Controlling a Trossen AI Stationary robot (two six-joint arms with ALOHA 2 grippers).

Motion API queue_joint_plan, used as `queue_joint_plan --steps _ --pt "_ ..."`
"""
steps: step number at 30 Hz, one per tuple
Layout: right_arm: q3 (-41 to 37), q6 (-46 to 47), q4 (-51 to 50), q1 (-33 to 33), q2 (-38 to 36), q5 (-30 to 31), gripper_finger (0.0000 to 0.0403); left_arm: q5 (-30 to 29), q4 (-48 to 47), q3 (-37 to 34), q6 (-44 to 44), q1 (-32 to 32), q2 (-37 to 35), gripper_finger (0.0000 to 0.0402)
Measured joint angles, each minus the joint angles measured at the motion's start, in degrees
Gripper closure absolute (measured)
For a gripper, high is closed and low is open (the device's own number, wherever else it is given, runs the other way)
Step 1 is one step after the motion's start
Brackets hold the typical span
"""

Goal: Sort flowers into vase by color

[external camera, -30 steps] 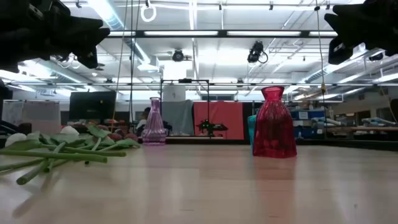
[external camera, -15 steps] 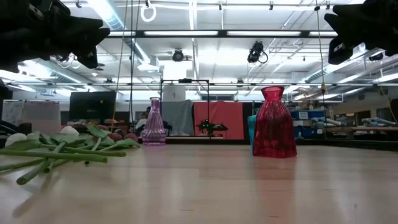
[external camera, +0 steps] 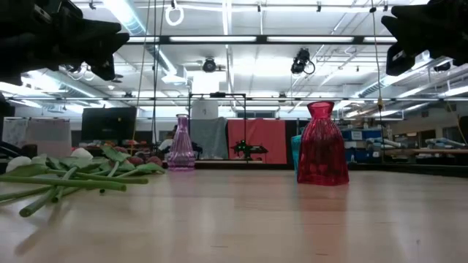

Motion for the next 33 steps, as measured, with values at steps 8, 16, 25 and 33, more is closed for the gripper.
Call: queue_joint_plan --steps 8,16,25,33 --pt "-0.01 0.0 0.01 0.02 0.01 -0.02 0.0312 0.01 0.0 0.01 0.0 0.0 -0.02 0.0282" --pt "-0.01 0.0 0.0 0.01 0.01 0.0 0.0312 0.01 0.01 0.0 0.01 -0.01 -0.01 0.0282" --pt "0.0 0.0 0.0 0.02 0.02 0.0 0.0312 -0.01 0.0 0.0 0.01 -0.02 0.0 0.0282" --pt "0.0 0.0 0.0 0.02 0.01 -0.02 0.0312 0.01 0.0 0.0 0.01 0.0 -0.01 0.0282"
